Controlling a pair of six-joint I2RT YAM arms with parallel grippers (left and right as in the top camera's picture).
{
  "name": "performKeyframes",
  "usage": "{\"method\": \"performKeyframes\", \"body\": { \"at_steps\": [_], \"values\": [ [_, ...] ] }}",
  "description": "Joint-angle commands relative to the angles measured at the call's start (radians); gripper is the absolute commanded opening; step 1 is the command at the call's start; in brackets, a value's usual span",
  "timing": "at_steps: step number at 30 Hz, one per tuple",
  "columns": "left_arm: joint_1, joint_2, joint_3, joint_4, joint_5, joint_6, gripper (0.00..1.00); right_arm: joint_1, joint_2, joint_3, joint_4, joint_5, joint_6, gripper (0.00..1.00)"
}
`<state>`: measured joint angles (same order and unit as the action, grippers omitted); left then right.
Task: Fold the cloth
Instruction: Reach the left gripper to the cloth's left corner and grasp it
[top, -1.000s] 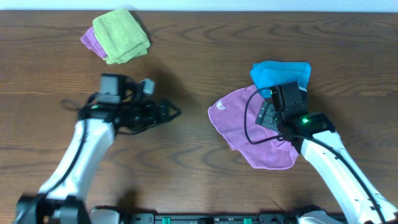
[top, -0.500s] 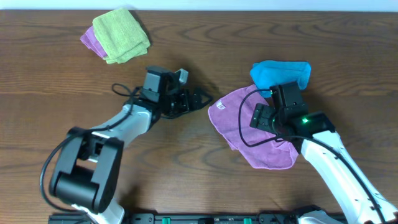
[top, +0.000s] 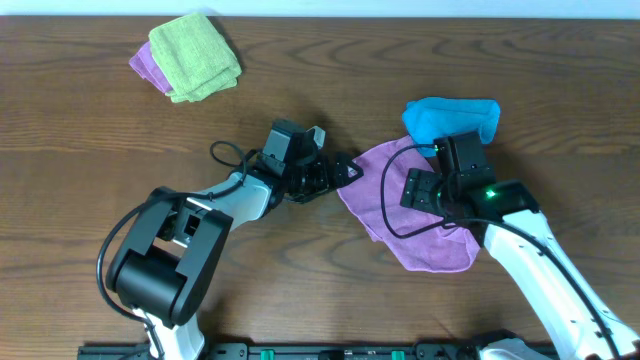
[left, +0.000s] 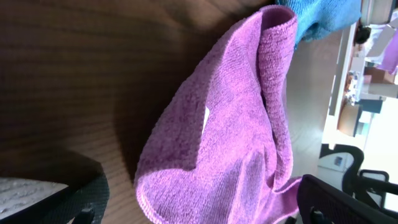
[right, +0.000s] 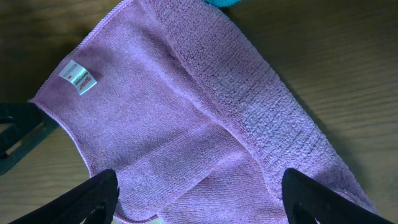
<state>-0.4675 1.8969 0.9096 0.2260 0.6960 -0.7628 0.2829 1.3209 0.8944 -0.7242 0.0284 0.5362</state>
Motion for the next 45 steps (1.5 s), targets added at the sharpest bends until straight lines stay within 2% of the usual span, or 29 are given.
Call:
{"method": "performKeyframes", "body": {
  "at_steps": [1, 8, 9, 13, 14, 17, 20, 25, 30, 38, 45],
  "values": [
    [-0.024, 0.014, 0.01, -0.008, -0.099, -0.004, 0.98, -0.007, -0.008, 0.001, 0.0, -0.009, -0.019, 0.84],
    [-0.038, 0.062, 0.01, 0.008, -0.137, -0.005, 1.0, -0.006, -0.008, 0.001, -0.001, -0.012, -0.022, 0.84],
    [-0.038, 0.07, 0.01, 0.011, -0.138, -0.005, 0.91, -0.006, -0.008, 0.001, -0.001, -0.012, -0.022, 0.83],
    [-0.038, 0.089, 0.01, 0.016, -0.139, -0.022, 0.68, -0.007, -0.008, 0.001, 0.0, -0.028, -0.04, 0.83],
    [-0.038, 0.093, 0.01, 0.016, -0.143, -0.031, 0.54, -0.007, -0.008, 0.001, 0.0, -0.031, -0.042, 0.83],
    [-0.038, 0.095, 0.01, 0.016, -0.156, -0.031, 0.37, -0.007, -0.008, 0.001, -0.001, -0.034, -0.045, 0.83],
    [-0.034, 0.095, 0.01, 0.024, -0.157, -0.031, 0.06, -0.007, -0.008, 0.001, -0.001, -0.034, -0.045, 0.82],
    [0.006, 0.094, 0.033, 0.026, -0.138, -0.026, 0.05, -0.006, -0.008, 0.001, 0.0, -0.04, -0.067, 0.83],
    [0.103, 0.094, 0.122, 0.018, -0.092, -0.019, 0.06, -0.006, -0.008, 0.0, 0.008, -0.056, -0.136, 0.82],
    [0.245, 0.095, 0.296, -0.067, -0.079, 0.044, 0.06, -0.006, 0.018, -0.001, 0.111, -0.063, -0.207, 0.79],
    [0.293, 0.095, 0.37, -0.122, -0.094, 0.09, 0.08, 0.02, 0.108, -0.001, 0.184, -0.115, -0.24, 0.79]
  ]
}}
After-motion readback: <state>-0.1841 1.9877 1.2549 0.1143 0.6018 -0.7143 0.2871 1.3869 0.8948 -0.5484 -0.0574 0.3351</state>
